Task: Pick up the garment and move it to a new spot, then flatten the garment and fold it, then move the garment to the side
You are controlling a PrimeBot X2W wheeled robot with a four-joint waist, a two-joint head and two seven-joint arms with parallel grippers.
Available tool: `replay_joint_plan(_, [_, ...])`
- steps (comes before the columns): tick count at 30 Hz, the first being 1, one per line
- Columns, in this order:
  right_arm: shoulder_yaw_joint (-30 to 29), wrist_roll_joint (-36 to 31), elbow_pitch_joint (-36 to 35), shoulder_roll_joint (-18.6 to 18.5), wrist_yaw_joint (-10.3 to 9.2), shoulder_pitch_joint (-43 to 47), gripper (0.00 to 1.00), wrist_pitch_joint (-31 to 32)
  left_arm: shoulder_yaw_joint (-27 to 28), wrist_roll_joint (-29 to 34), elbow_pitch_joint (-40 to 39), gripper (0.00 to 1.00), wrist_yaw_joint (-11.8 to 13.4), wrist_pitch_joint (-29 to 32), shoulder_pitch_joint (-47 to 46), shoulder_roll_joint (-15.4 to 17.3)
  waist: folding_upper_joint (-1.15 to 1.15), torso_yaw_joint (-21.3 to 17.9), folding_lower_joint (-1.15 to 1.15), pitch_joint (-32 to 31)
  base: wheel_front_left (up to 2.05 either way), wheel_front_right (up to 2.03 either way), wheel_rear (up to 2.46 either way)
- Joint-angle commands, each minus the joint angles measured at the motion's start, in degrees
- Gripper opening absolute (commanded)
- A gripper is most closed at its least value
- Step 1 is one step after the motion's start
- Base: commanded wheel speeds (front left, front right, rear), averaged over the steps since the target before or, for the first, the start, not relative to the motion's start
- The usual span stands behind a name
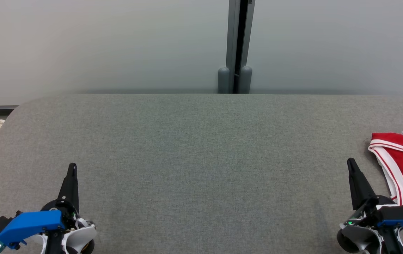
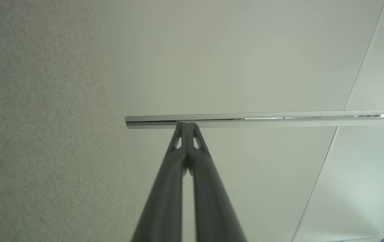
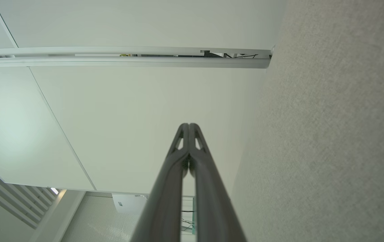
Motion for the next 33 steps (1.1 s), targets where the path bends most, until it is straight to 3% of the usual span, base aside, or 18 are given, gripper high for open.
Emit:
replay_joint_plan(1, [-0.09, 0.15, -0.21, -0.32, 0.02, 0.66, 0.00, 0.24, 0.09, -0.14, -0.27, 0.00, -0.18, 0.20, -0.55, 0.03, 0.00, 0.00, 0.00, 0.00, 0.00, 0.00, 0.00])
replay_joint_plan(33, [-0.09, 0.15, -0.21, -0.32, 0.02, 0.67, 0.00, 0.23, 0.09, -0.14, -0.27, 0.00, -0.18, 0.20, -0.55, 0.03, 0.00, 0.00, 0.00, 0.00, 0.00, 0.00, 0.00])
